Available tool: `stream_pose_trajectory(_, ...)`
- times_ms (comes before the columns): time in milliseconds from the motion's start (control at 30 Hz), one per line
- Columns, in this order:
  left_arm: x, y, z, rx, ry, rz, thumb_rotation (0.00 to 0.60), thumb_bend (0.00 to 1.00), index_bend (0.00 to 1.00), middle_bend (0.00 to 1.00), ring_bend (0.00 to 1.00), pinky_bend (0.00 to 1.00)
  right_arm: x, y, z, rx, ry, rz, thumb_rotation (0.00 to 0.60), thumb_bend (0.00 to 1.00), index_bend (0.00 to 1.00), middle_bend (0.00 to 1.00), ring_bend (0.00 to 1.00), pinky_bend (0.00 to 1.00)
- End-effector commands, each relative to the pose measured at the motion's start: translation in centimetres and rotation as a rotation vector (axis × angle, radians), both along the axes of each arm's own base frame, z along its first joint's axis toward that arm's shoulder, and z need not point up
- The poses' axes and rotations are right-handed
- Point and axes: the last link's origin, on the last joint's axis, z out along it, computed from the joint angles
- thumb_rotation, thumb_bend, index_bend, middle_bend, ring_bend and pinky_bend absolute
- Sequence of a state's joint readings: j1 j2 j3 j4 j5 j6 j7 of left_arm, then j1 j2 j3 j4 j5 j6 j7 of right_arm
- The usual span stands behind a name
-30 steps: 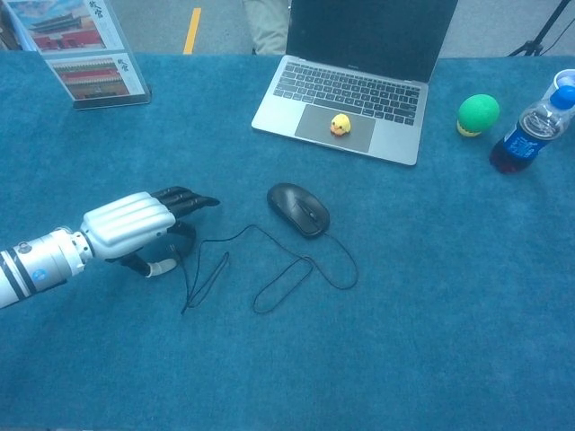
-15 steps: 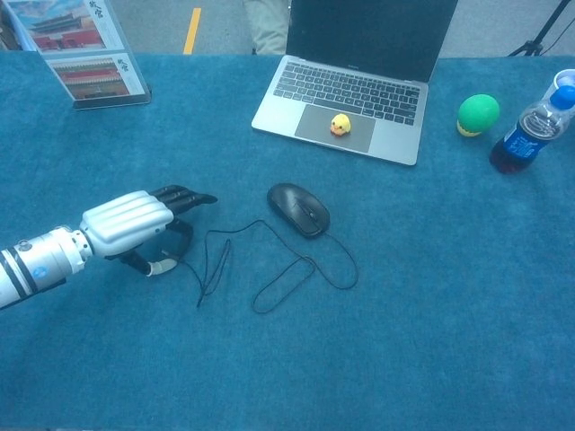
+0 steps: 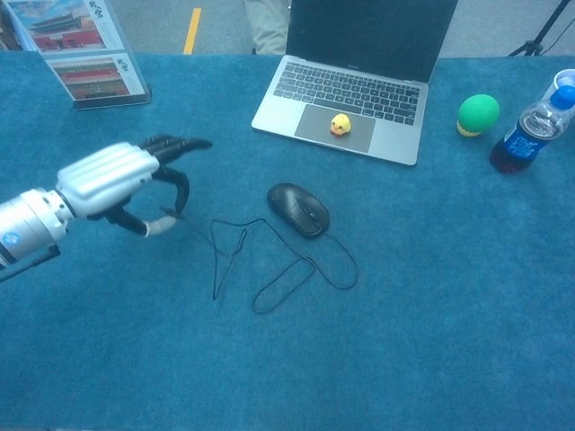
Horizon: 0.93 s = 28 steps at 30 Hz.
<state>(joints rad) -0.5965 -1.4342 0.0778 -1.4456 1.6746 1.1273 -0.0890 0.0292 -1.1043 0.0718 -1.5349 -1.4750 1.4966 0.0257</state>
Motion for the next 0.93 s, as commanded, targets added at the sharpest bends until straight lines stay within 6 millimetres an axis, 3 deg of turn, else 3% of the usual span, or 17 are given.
stream_pose_trajectory(33,1.7,0.9,2.1,0.058,-0.032,0.0,0.6,0.37,0.59,0.03,0.0,0.0,0.0,-0.2,-0.2,0.005,-0.006,0.004,0.6,0.37,0.61,0.45,0.35,0.42)
stream_pose_trajectory(500,6.8,1.9,6.4,0.125,-0.155,-0.003,0.6,0.37,0.59,0.04,0.0,0.0,-0.9,-0.4,-0.4,0.009,-0.028,0.0,0.6,0.37,0.61,0.45,0.35,0.42)
stream_pose_trajectory(933,7.4,1.4,7.2,0.131,-0.155,-0.007,0.6,0.37,0.59,0.04,0.0,0.0,-1.1,-0.5,-0.3,0.007,-0.038,0.011,0.6,0.37,0.61,0.45,0.35,0.42)
